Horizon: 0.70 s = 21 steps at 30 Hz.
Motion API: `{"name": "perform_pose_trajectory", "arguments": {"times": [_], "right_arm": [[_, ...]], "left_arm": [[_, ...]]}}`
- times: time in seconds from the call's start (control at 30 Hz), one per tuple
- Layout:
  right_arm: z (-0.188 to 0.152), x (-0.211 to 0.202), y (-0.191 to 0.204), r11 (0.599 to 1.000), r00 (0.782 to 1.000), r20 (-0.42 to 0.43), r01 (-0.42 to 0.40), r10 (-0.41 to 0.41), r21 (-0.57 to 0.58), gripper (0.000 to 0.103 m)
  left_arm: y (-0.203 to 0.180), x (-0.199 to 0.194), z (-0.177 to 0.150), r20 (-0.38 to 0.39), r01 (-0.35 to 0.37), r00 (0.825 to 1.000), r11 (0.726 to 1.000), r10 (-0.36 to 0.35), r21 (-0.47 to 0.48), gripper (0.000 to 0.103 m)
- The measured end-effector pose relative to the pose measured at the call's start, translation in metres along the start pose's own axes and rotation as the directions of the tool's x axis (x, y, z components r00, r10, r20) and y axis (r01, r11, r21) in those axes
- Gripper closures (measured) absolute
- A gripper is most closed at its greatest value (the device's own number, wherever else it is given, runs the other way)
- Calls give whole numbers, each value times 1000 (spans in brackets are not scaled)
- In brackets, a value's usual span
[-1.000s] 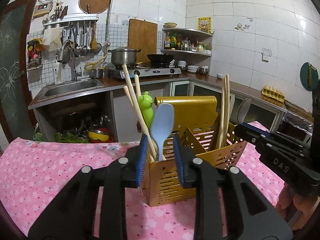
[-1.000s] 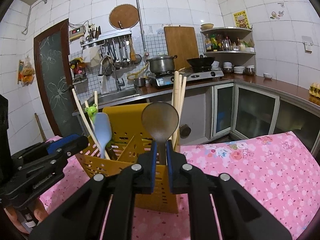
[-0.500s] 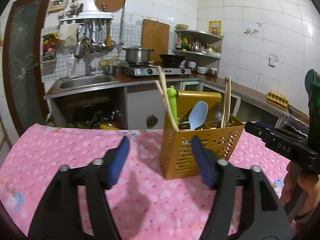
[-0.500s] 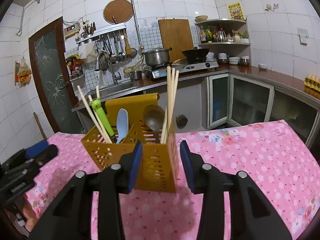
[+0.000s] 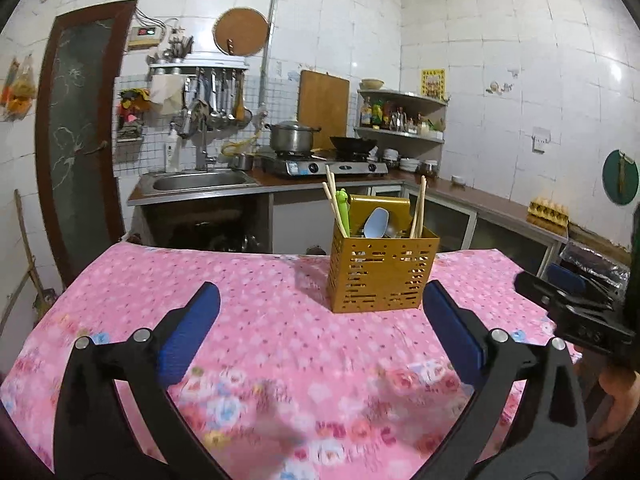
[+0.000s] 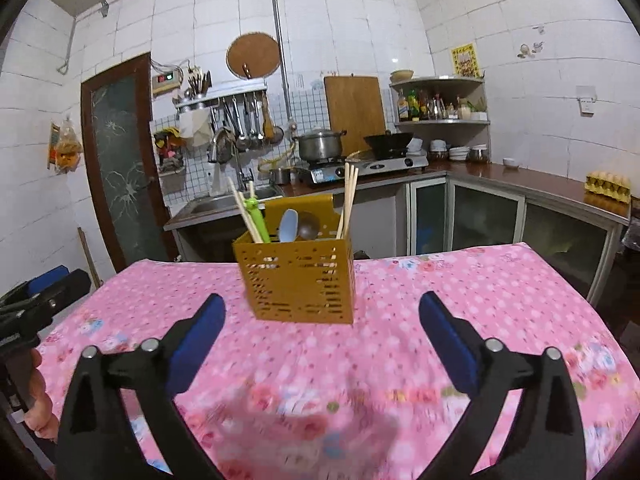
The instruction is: Organize utensils
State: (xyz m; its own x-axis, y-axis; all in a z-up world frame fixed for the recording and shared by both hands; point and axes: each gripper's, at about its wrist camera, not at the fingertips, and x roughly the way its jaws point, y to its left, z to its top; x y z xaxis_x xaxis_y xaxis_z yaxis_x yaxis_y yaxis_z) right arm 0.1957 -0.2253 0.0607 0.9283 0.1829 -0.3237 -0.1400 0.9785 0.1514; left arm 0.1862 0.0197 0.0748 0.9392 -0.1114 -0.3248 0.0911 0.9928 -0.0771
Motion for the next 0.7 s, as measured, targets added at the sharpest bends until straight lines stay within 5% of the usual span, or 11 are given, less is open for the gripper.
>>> {"name": "perform_pose_trajectory", "arguments": {"times": [0.33, 0.7], "right_arm": [[-47, -70, 5, 999, 999, -14, 34, -34, 35, 4], [-78, -71, 10, 997, 996, 23, 83, -83, -9, 4]], "left_arm": [[-5, -61, -53, 17, -96, 995, 995, 96, -7, 5], [-13, -60, -93, 42, -112, 993, 991, 109, 79, 5]]}}
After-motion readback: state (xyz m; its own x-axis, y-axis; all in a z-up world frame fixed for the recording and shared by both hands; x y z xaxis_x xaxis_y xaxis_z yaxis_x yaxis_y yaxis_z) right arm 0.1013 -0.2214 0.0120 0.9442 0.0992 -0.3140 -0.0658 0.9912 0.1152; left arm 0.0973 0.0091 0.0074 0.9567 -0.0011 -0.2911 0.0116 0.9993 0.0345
